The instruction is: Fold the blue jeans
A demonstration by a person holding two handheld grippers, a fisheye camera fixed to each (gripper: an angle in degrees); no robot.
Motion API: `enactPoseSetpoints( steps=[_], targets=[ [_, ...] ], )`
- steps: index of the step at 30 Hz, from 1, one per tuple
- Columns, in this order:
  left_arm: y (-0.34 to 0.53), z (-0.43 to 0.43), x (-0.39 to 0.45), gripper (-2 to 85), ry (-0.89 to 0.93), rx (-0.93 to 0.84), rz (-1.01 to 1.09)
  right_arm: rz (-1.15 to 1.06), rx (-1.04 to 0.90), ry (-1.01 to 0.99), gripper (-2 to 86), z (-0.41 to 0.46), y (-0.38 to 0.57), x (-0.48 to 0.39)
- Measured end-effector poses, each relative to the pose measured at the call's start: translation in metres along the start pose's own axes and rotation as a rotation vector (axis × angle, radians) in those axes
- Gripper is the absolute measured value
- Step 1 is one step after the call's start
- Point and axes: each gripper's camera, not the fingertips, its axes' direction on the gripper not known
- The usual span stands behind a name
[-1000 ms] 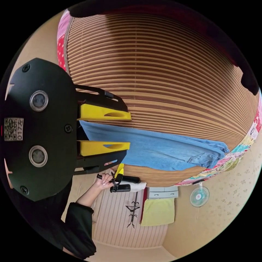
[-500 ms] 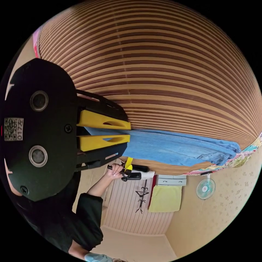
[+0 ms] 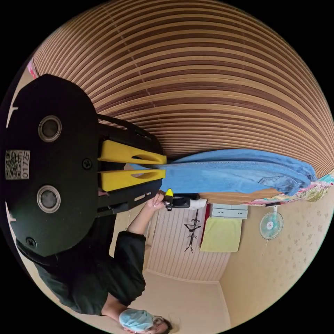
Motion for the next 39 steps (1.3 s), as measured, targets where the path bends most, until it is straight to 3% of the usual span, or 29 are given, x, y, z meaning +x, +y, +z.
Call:
enactPoseSetpoints(
  steps=[7, 13, 19, 28, 31, 35, 39],
  targets=[
    [0.076, -0.002, 0.088, -0.5, 0.140, -0.027, 0.220, -0.204, -0.191, -0.006, 1.8, -0.004, 0.072, -0.117],
    [0.119, -0.028, 0.218, -0.5, 0.170, 0.141, 0.504, -0.456, -0.039, -0.194, 1.5, -0.042, 0.113, -0.243],
    [0.129, -0.040, 0.356, -0.5, 0.174, 0.250, 0.839, -0.797, 0.040, -0.258, 1.4, -0.076, 0.129, -0.396],
    [0.183, -0.017, 0.509, -0.5, 0.244, 0.145, 1.209, -1.236, -0.110, -0.174, 1.5, -0.080, 0.221, -0.579],
    [0.204, -0.001, 0.539, -0.5, 0.199, 0.138, 1.266, -1.298, -0.122, -0.166, 1.4, -0.076, 0.246, -0.603],
    [0.195, 0.011, 0.551, -0.4, 0.151, 0.188, 1.253, -1.269, 0.008, -0.112, 1.4, -0.082, 0.242, -0.608],
    [0.102, 0.013, 0.517, -0.4, 0.012, 0.274, 0.892, -1.053, 0.133, 0.121, 1.5, -0.087, 0.182, -0.593]
  ],
)
